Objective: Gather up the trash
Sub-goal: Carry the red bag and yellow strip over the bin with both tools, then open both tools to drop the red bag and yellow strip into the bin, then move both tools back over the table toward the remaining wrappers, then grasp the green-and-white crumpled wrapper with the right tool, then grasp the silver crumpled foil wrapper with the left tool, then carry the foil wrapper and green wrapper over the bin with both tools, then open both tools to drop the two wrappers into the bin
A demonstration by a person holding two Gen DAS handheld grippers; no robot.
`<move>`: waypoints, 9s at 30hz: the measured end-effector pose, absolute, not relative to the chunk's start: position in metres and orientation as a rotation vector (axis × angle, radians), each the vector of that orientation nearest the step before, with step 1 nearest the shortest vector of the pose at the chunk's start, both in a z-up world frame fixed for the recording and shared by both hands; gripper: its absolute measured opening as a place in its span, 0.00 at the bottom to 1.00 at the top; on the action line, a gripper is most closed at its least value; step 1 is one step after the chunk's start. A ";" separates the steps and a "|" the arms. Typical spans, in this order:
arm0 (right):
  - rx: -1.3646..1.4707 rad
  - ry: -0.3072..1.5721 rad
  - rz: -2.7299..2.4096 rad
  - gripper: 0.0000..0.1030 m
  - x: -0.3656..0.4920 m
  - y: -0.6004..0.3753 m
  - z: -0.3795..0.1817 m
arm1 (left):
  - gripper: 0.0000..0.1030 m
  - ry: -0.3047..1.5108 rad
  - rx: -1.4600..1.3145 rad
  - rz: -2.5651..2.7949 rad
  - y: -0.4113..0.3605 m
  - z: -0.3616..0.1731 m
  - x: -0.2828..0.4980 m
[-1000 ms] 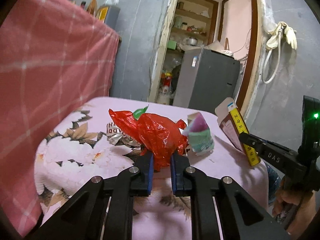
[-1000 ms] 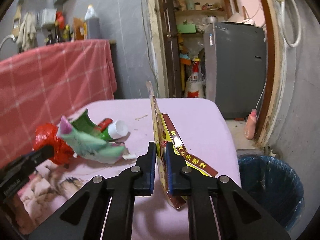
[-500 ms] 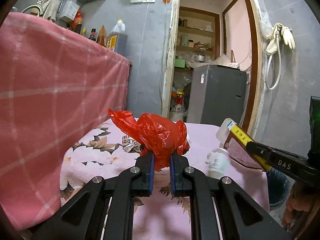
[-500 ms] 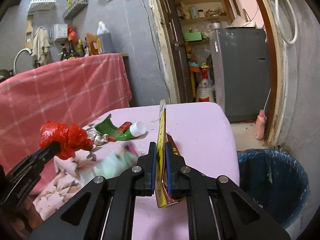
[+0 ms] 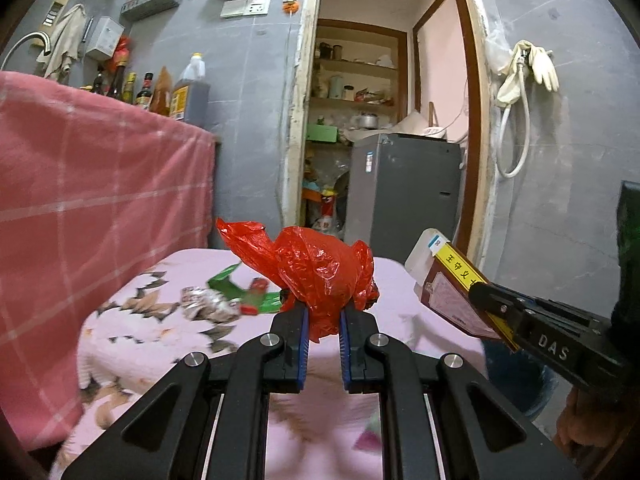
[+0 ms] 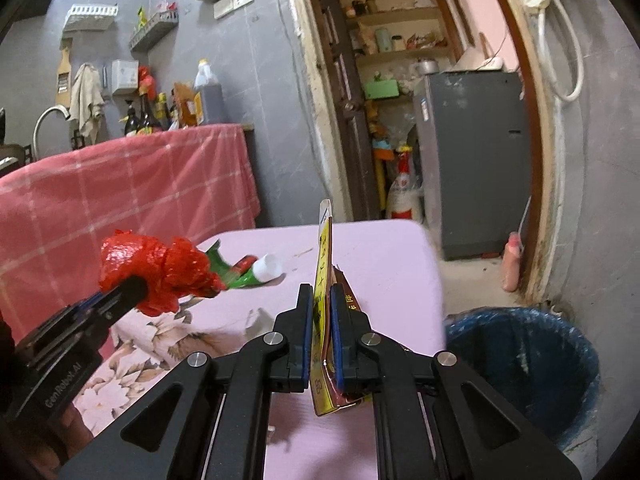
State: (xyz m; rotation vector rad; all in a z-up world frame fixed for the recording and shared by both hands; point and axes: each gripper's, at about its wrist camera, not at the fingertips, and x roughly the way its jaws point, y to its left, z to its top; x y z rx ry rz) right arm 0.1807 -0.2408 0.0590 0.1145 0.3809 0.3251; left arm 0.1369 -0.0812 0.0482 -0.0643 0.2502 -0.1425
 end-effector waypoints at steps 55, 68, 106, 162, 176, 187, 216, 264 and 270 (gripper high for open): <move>0.323 0.537 -0.065 0.08 0.189 -0.428 -0.008 | 0.15 0.640 -0.047 -0.426 -0.288 -0.015 0.228; 0.296 0.495 -0.083 0.24 0.177 -0.430 0.006 | 0.39 0.532 -0.097 -0.455 -0.273 0.014 0.209; 0.118 0.282 0.304 1.00 0.149 -0.259 0.071 | 0.94 0.311 -0.096 0.041 -0.008 0.061 0.124; 0.141 0.682 0.429 0.32 0.273 -0.179 0.012 | 0.59 0.755 -0.104 -0.105 0.044 0.007 0.286; 0.139 0.683 0.433 0.31 0.268 -0.180 0.012 | 0.35 0.764 -0.152 -0.152 0.045 0.013 0.284; 0.168 0.662 0.439 0.28 0.256 -0.187 0.013 | 0.23 0.736 -0.149 -0.160 0.030 0.016 0.265; 0.118 0.172 0.130 0.28 0.170 -0.297 0.067 | 0.23 0.276 -0.061 -0.299 -0.131 0.059 0.176; 0.415 0.444 -0.091 0.39 0.188 -0.461 -0.010 | 0.44 0.586 -0.050 -0.499 -0.294 -0.002 0.243; 0.393 0.396 -0.099 0.48 0.179 -0.456 0.007 | 0.52 0.570 -0.077 -0.483 -0.284 0.013 0.242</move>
